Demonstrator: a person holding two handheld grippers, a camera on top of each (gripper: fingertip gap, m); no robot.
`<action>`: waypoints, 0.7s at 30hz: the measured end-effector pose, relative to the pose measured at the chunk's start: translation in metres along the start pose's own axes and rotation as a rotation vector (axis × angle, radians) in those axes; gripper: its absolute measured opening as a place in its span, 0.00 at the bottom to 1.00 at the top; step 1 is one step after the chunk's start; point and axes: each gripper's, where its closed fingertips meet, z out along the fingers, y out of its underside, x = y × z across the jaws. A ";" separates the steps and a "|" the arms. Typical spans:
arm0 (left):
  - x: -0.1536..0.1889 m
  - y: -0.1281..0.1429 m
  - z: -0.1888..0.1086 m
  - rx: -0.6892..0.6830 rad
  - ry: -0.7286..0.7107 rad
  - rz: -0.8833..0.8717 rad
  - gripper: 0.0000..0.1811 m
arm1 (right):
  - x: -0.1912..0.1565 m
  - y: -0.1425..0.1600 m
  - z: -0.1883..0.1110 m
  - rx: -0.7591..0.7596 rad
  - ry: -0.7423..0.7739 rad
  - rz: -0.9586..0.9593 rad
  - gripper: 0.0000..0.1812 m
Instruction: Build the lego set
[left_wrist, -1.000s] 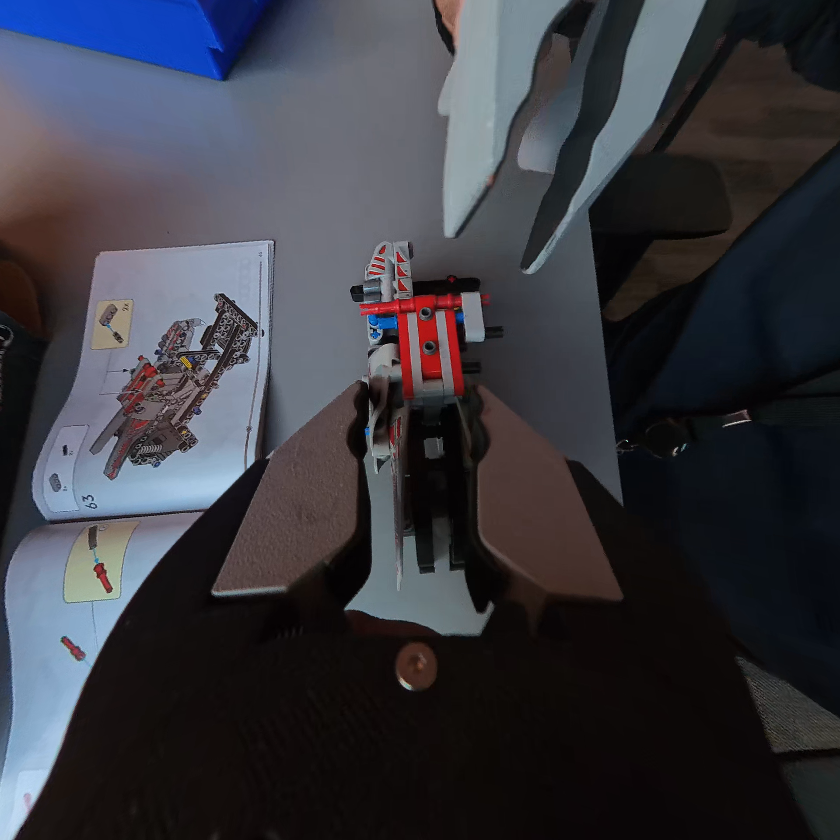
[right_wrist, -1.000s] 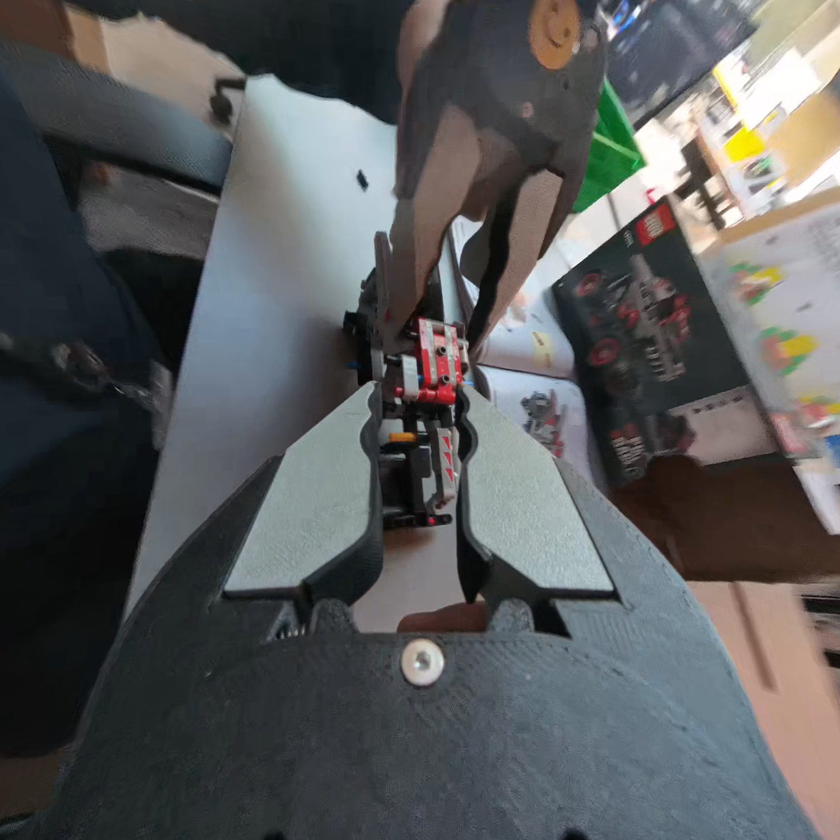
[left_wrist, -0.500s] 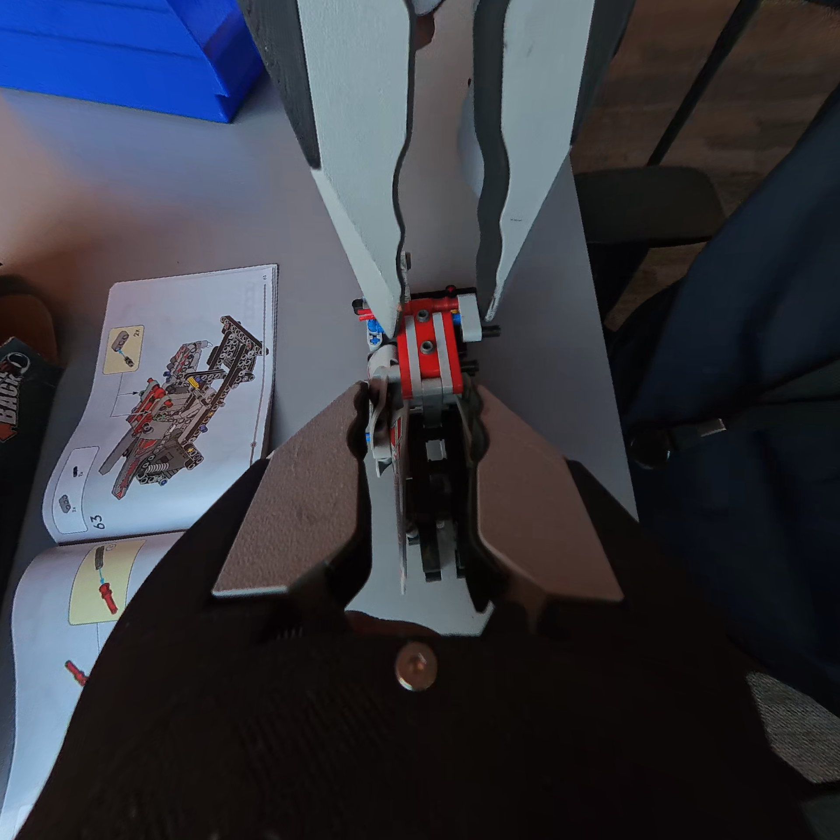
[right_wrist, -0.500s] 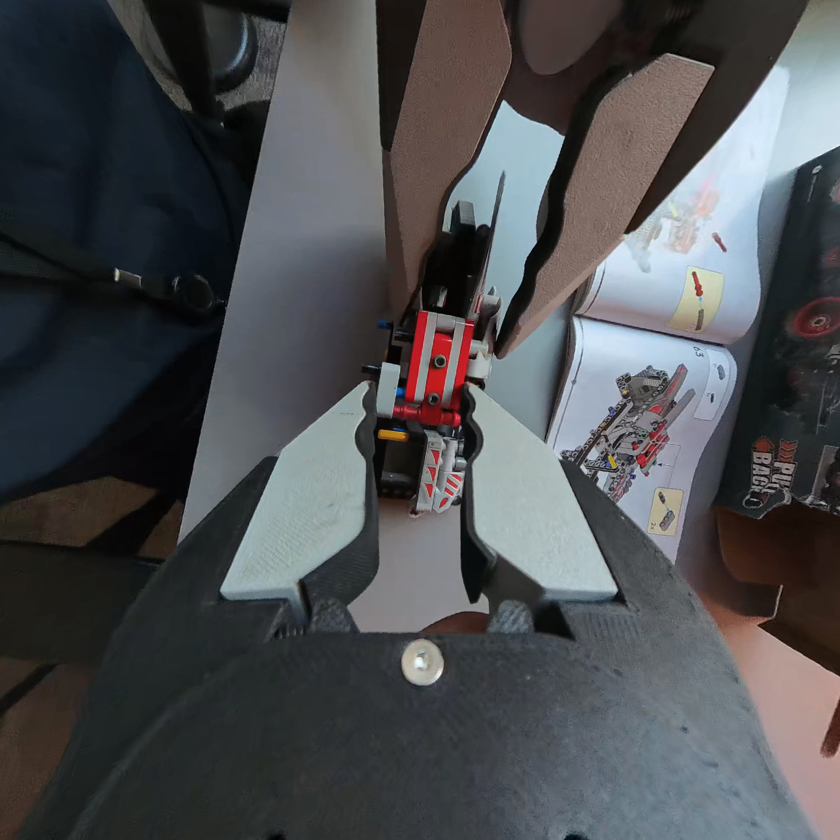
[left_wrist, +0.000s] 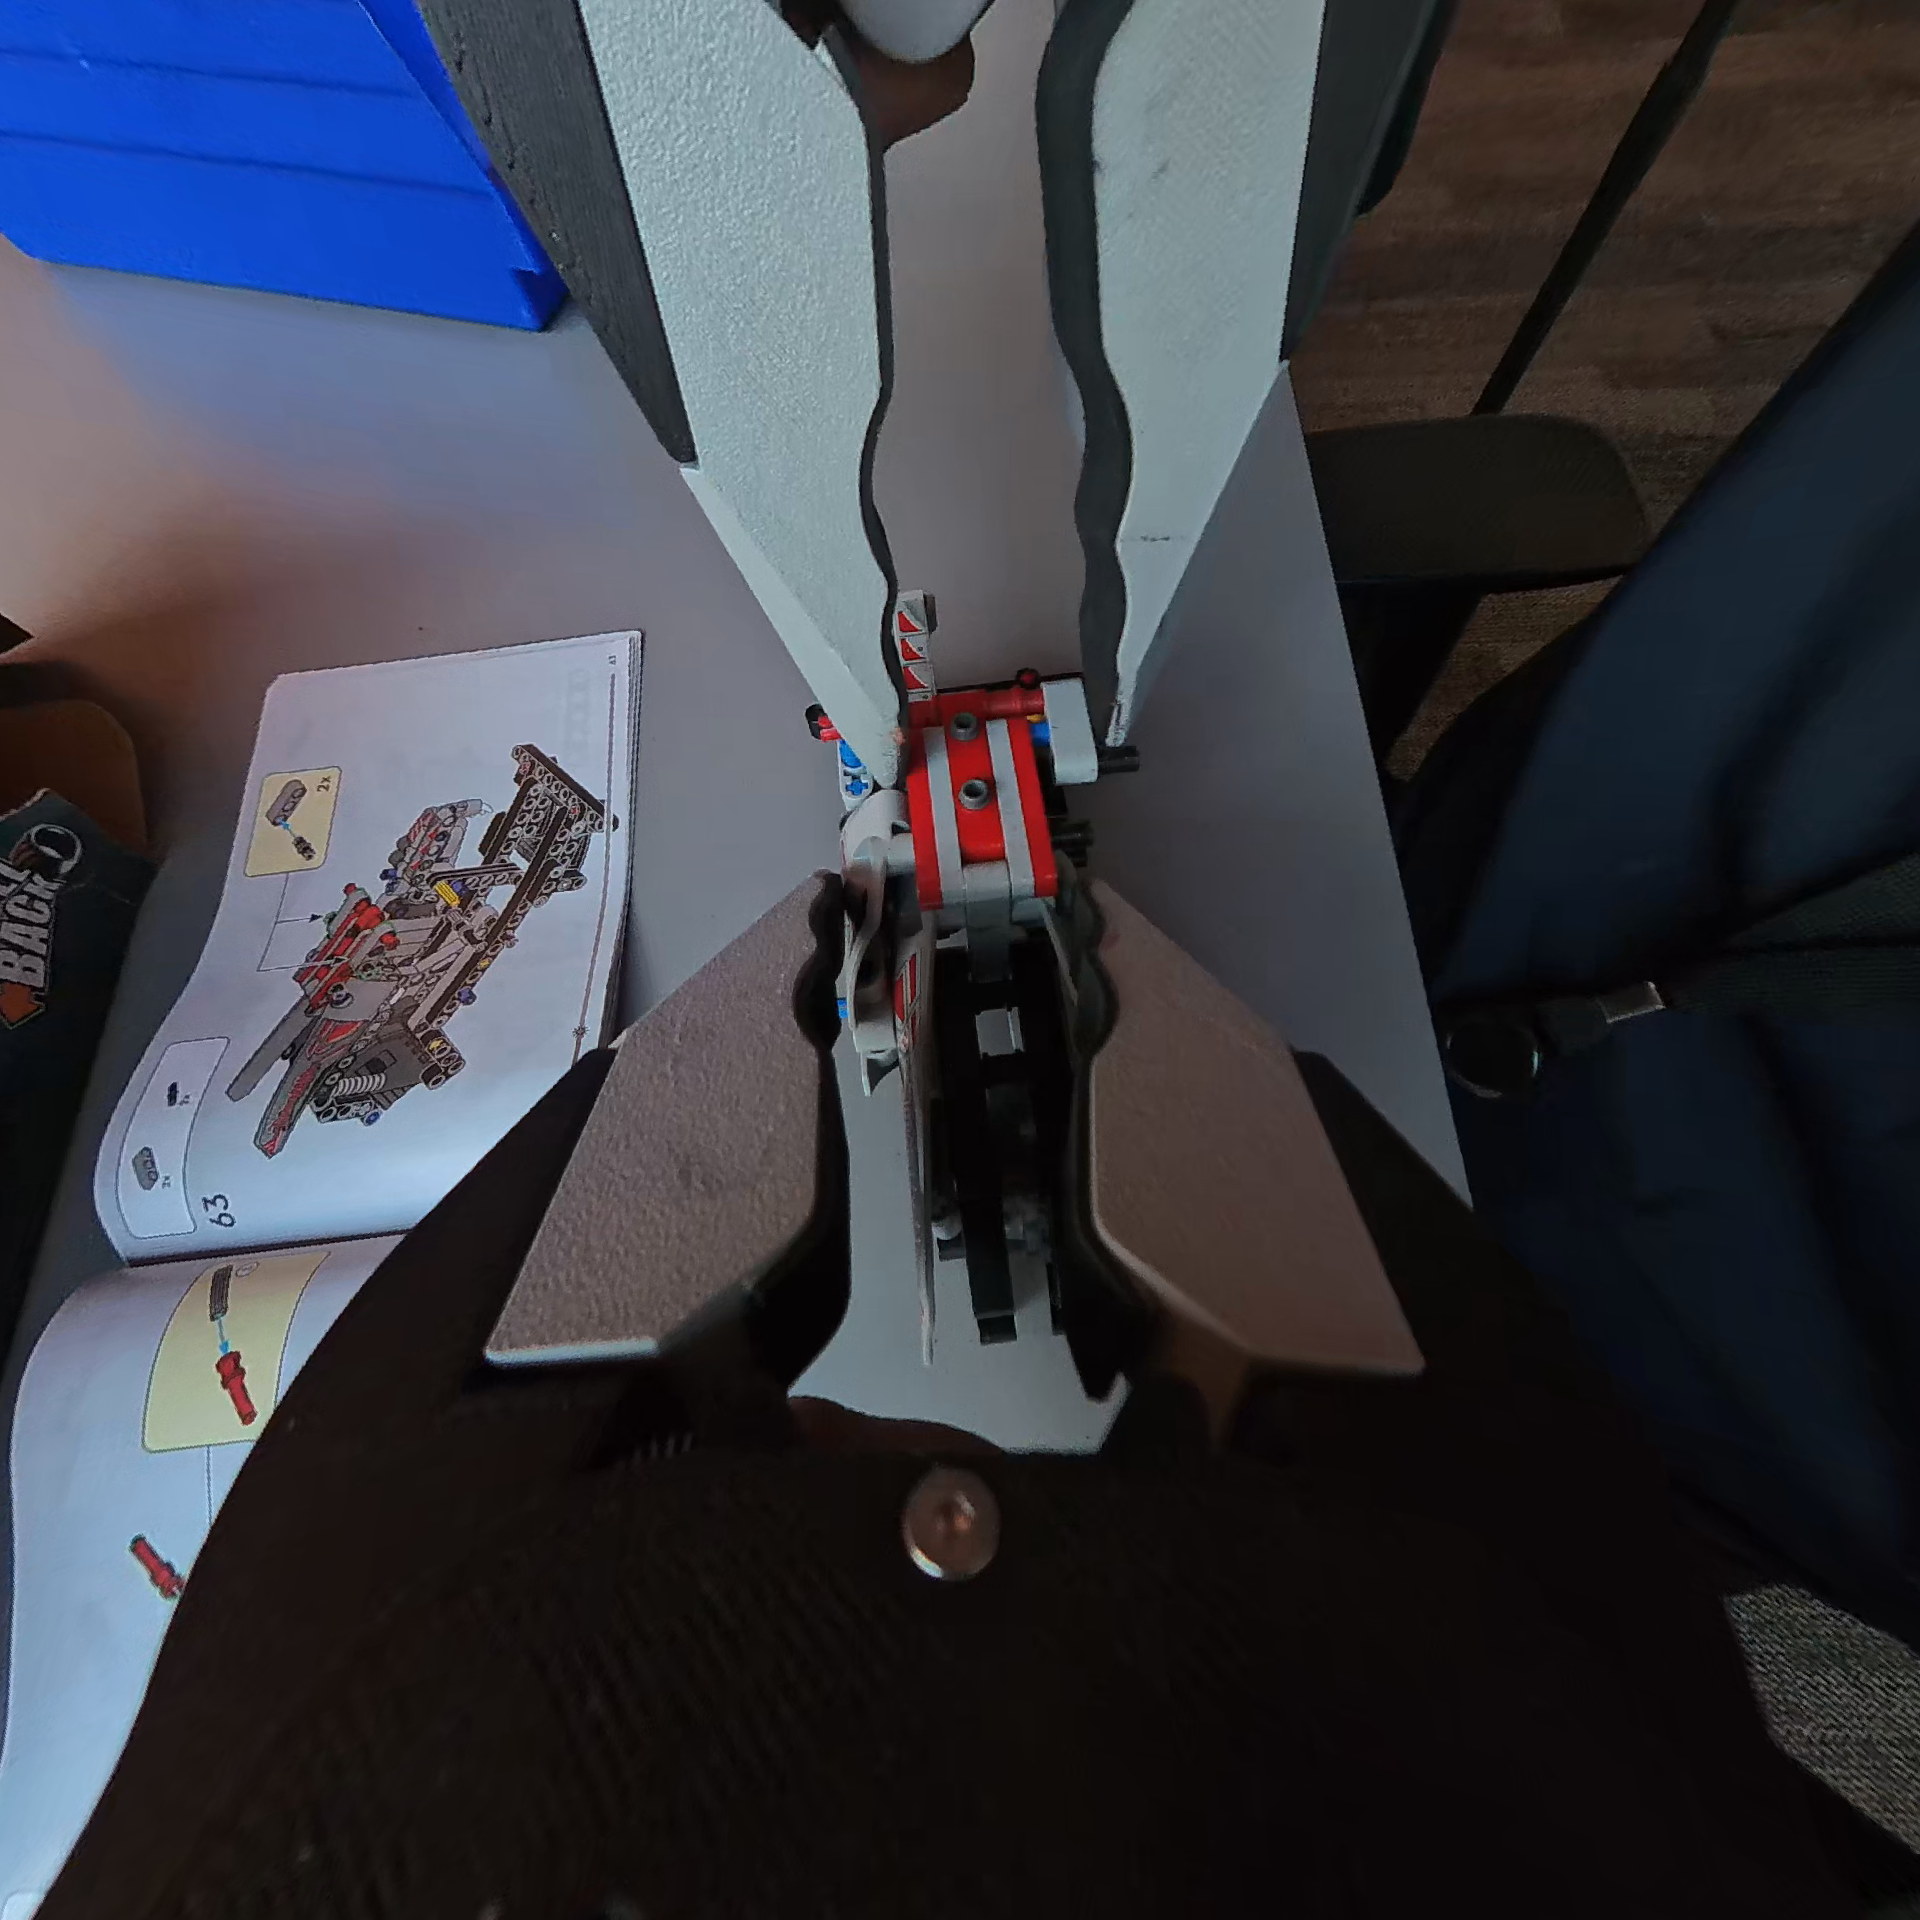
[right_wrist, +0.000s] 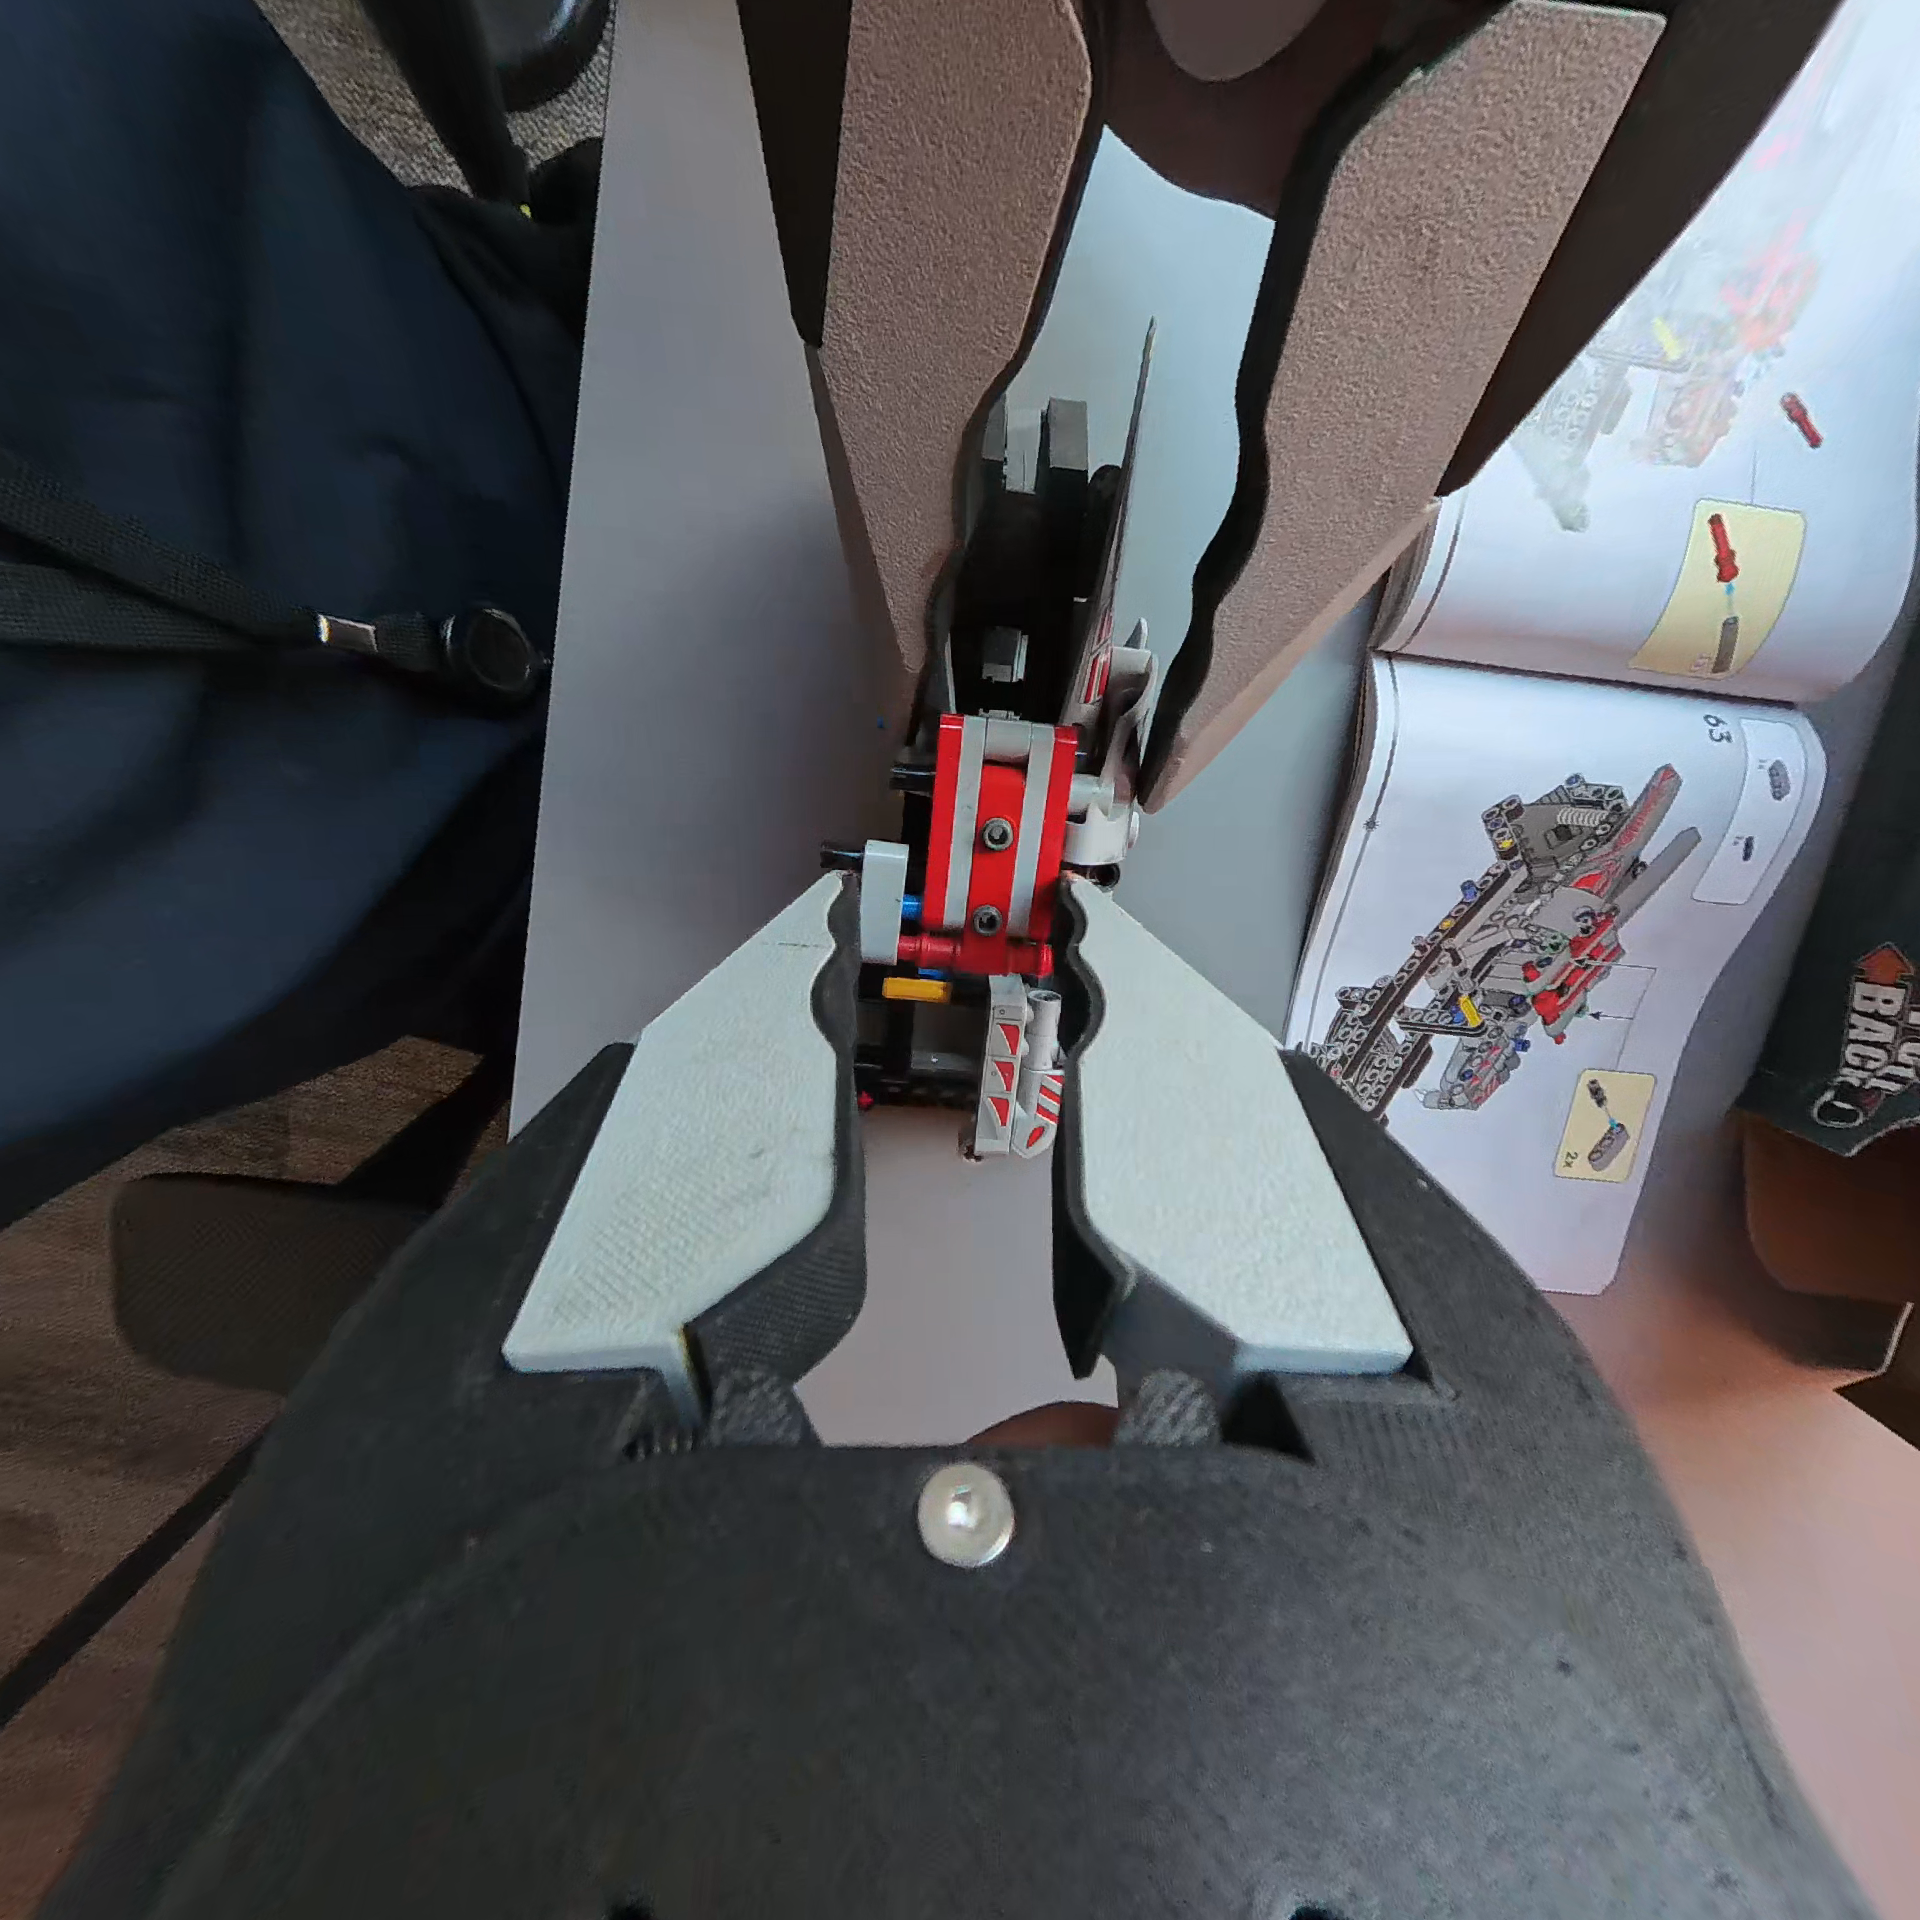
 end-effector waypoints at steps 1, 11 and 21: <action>0.000 0.000 0.000 0.001 -0.001 0.001 0.22 | 0.000 0.000 0.000 -0.003 0.004 -0.004 0.19; -0.001 0.000 -0.001 0.008 -0.001 -0.008 0.22 | 0.001 0.000 0.000 -0.057 -0.004 -0.027 0.19; -0.005 0.001 -0.003 0.028 0.015 -0.062 0.21 | 0.005 -0.001 0.001 -0.076 -0.066 0.003 0.18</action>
